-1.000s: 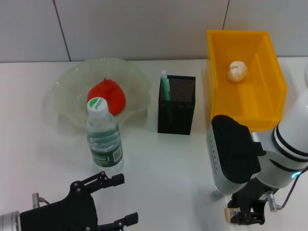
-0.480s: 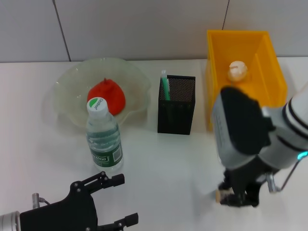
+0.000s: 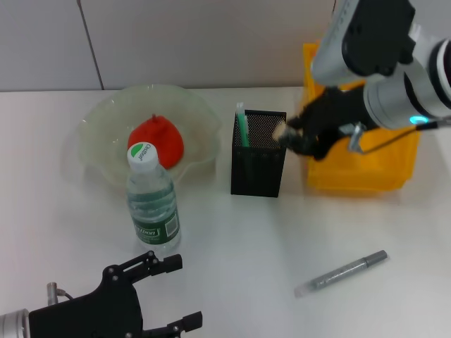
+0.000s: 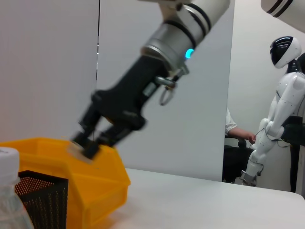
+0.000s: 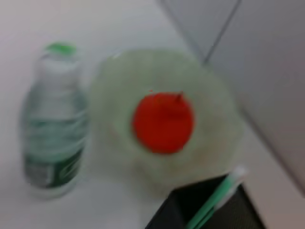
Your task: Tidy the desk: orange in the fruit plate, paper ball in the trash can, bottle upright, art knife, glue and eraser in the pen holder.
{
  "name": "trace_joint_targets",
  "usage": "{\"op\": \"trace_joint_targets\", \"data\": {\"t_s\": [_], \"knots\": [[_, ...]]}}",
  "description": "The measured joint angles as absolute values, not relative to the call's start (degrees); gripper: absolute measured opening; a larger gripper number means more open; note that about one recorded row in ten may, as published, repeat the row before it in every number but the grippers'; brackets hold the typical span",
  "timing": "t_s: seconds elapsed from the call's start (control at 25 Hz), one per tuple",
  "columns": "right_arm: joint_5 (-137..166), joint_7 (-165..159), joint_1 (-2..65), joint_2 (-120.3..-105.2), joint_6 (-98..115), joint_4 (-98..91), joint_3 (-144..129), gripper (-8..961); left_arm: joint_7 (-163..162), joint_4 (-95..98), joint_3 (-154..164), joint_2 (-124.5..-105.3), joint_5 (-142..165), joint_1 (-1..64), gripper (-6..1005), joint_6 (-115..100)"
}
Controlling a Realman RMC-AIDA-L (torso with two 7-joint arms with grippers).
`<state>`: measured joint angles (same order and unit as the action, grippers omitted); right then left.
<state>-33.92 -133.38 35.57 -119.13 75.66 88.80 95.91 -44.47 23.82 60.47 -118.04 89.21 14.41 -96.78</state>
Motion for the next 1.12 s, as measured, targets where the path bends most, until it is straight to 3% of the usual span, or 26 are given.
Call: {"op": "trace_joint_targets", "data": {"t_s": [0.96,1.12], "knots": [[-34.9,-134.8,39.1,-119.27,59.8,75.8,90.2,275,-44.5,23.8,60.5,-117.70,89.2,14.1,827,-96.8],[-34.8,-136.5,39.1,-119.22,62.1,76.9,90.9,453,-44.5,23.8,60.5,-117.62,89.2,14.1,827,-97.0]]}}
